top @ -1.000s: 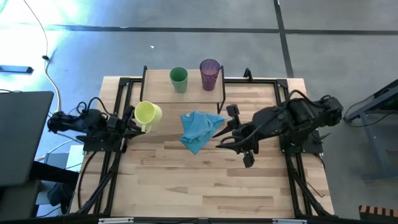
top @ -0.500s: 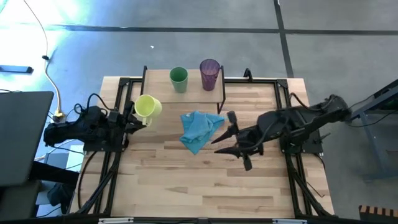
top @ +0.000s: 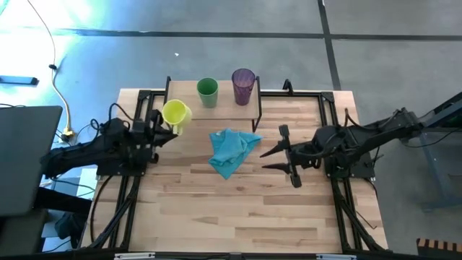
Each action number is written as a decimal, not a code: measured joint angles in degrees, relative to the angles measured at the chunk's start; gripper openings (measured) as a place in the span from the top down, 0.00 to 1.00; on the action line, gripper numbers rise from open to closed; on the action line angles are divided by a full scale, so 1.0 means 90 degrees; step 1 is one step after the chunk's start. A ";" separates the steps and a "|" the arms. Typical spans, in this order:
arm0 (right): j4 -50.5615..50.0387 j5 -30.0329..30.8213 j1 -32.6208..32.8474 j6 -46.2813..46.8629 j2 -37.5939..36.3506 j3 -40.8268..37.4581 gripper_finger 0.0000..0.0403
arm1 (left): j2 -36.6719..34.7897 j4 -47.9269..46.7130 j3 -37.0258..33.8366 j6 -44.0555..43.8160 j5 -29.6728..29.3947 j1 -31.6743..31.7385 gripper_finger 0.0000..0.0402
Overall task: Stack small to large cups/mugs on shelf
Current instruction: Put the yellow mug on the shelf
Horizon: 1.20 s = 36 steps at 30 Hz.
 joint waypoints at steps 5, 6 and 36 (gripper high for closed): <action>0.0060 -0.0049 0.0008 0.0213 -0.0104 -0.0274 0.68 | 0.0726 0.0671 -0.0001 -0.0200 0.0559 0.0680 1.00; 0.0006 -0.0050 0.0031 0.0256 -0.0101 -0.0281 0.68 | 0.0828 0.0679 -0.0001 -0.0238 0.0687 0.0828 1.00; -0.0202 -0.0120 0.0369 0.0528 0.0243 -0.0281 0.68 | 0.1871 0.1438 -0.0003 -0.1041 0.2436 0.3448 1.00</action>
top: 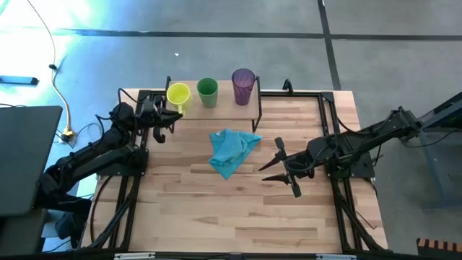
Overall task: Stack small to large cups/mugs on shelf
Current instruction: Put the yellow mug on the shelf
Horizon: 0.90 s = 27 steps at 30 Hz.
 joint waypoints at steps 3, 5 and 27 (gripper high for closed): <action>0.0002 -0.0070 0.0048 0.0024 0.0009 0.0000 0.68 | 0.0278 0.0095 -0.0001 0.0029 -0.0008 0.0002 1.00; 0.0003 -0.0093 0.0098 0.0071 0.0049 0.0000 0.68 | 0.0486 0.0271 -0.0002 0.0034 -0.0046 0.0002 1.00; -0.0197 -0.0090 0.0270 0.0127 0.0102 0.0000 0.68 | 0.0894 0.0262 -0.0002 -0.0257 0.1309 0.1538 1.00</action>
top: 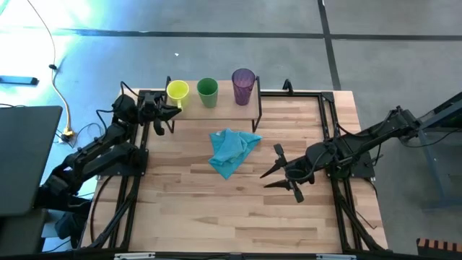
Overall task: Stack small to large cups/mugs on shelf
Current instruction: Put the yellow mug on the shelf
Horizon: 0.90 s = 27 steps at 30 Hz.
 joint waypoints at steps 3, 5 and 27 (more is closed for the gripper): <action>0.0000 -0.0014 0.0000 0.0030 0.0000 0.0000 0.68 | 0.0046 -0.0016 0.0000 0.0004 0.0179 0.0204 1.00; 0.0000 -0.0044 0.0002 0.0037 0.0000 0.0000 0.68 | 0.0126 -0.0017 0.0000 0.0005 0.0330 0.0318 1.00; -0.0032 -0.0065 -0.0063 0.0158 0.0296 0.0002 0.68 | 0.0997 0.0955 0.0000 0.0130 0.0907 0.0371 1.00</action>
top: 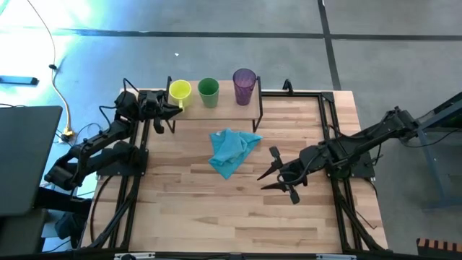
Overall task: Stack small to large cups/mugs on shelf
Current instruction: Put the yellow mug on the shelf
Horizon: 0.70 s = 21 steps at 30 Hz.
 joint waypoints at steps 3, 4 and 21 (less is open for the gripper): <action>0.0028 -0.0008 -0.0053 0.0000 0.0006 0.0000 0.68 | 0.0002 0.0186 0.0000 -0.0037 0.0143 0.0000 1.00; 0.0033 -0.0039 -0.0067 0.0001 0.0010 0.0000 0.68 | -0.0005 0.0267 0.0000 -0.0066 0.0189 -0.0002 1.00; 0.0018 -0.0386 -0.0289 0.0119 0.0034 0.0000 0.68 | 0.0403 0.0402 0.0004 0.0818 0.0044 0.0005 1.00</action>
